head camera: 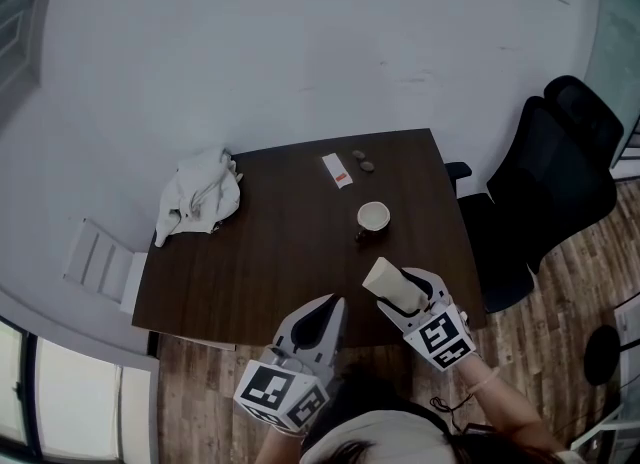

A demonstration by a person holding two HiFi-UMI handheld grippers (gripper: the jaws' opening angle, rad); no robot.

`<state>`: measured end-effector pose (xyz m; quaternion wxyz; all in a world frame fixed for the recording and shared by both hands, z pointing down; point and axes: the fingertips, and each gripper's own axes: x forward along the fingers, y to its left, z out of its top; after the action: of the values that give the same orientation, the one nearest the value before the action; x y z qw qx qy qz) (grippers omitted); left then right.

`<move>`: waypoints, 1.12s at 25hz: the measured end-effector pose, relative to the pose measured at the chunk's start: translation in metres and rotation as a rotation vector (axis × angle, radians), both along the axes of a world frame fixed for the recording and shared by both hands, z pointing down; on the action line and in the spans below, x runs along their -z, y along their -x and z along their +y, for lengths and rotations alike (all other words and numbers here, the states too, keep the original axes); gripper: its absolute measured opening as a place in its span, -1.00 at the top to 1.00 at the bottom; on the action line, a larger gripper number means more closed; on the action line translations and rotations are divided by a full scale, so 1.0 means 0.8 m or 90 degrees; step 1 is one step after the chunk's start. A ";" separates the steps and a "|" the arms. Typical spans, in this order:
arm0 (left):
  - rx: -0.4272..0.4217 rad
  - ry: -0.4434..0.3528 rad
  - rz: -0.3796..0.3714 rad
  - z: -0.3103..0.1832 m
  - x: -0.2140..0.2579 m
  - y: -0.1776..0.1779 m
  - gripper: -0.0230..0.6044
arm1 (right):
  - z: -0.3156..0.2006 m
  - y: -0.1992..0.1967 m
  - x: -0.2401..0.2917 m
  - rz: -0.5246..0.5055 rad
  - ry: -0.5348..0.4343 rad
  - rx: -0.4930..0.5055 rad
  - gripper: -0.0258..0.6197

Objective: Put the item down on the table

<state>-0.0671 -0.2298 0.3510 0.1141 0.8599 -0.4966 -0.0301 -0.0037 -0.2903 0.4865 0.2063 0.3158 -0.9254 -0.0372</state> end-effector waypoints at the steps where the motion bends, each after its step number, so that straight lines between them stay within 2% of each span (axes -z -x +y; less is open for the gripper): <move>1: -0.004 0.001 0.000 -0.004 0.000 0.002 0.87 | -0.004 0.003 -0.006 0.012 0.000 0.003 0.06; 4: -0.018 0.005 0.001 -0.015 -0.002 0.013 0.87 | -0.015 0.015 -0.024 0.049 0.001 0.012 0.06; 13: -0.042 0.015 0.007 -0.058 -0.007 0.052 0.87 | -0.044 0.043 -0.097 0.159 0.056 0.020 0.06; 28: -0.068 0.028 0.012 -0.116 -0.020 0.106 0.87 | -0.078 0.084 -0.195 0.292 0.130 0.063 0.06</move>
<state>-0.1516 -0.3227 0.3674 0.1390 0.8824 -0.4491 -0.0213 -0.0707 -0.3530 0.6426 0.4397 0.2312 -0.8675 -0.0239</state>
